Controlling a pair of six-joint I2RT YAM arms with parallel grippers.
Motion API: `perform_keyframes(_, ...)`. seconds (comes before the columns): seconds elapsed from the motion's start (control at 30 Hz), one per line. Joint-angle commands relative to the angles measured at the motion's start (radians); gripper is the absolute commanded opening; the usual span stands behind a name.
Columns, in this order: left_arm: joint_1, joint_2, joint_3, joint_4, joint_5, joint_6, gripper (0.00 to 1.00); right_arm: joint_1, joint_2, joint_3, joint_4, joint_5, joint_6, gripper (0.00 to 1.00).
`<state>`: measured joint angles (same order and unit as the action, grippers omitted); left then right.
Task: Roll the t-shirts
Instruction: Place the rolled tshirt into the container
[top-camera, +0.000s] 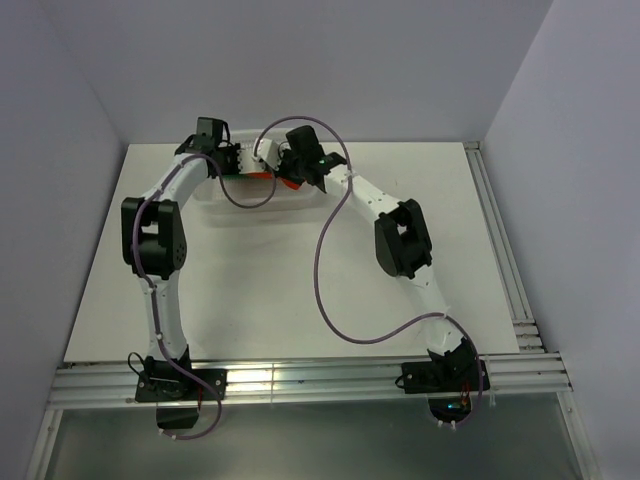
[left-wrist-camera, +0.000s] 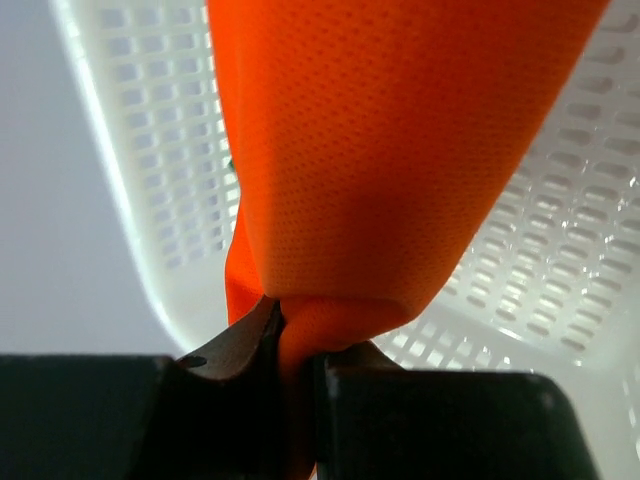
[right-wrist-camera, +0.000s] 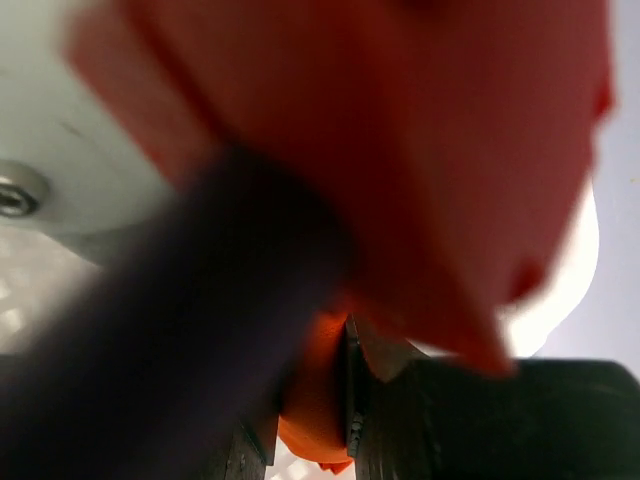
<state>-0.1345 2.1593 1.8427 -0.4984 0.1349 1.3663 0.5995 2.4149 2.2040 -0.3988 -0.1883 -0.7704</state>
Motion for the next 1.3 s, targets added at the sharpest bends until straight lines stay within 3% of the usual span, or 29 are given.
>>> perform_keyframes(0.0,0.041,0.04,0.084,0.032,-0.1,-0.032,0.0,0.0,0.047,0.051,-0.101,0.027,-0.158,0.0)
perform_keyframes(0.23,0.041,0.043,0.059,-0.023,-0.116,-0.001,0.0,-0.004,0.067,0.065,-0.169,0.05,-0.265,0.0)
perform_keyframes(0.3,0.041,0.065,0.087,-0.108,-0.112,0.007,0.0,-0.006,0.073,0.094,-0.222,0.029,-0.273,0.0)
perform_keyframes(0.4,0.041,0.08,0.145,-0.216,-0.095,0.016,0.0,-0.004,0.05,0.092,-0.265,-0.02,-0.268,0.0)
perform_keyframes(0.57,0.041,0.021,0.081,-0.244,-0.066,0.065,0.0,-0.004,-0.016,0.028,-0.27,-0.112,-0.256,0.0)
perform_keyframes(0.7,0.039,0.001,0.121,-0.357,-0.041,0.071,0.0,-0.003,-0.014,0.048,-0.31,-0.161,-0.256,0.0)
perform_keyframes(0.9,0.036,-0.004,0.139,-0.486,-0.061,0.099,0.0,-0.003,0.012,0.094,-0.348,-0.183,-0.26,0.0)
perform_keyframes(1.1,0.035,0.001,0.149,-0.629,-0.07,0.223,0.0,-0.003,0.012,0.097,-0.384,-0.197,-0.259,0.0)
perform_keyframes(1.2,0.026,-0.016,0.098,-0.592,-0.086,0.229,0.01,0.0,-0.002,0.06,-0.359,-0.165,-0.25,0.0)
perform_keyframes(1.27,0.019,-0.012,0.089,-0.594,-0.095,0.229,0.07,0.002,-0.014,0.036,-0.344,-0.146,-0.236,0.07)
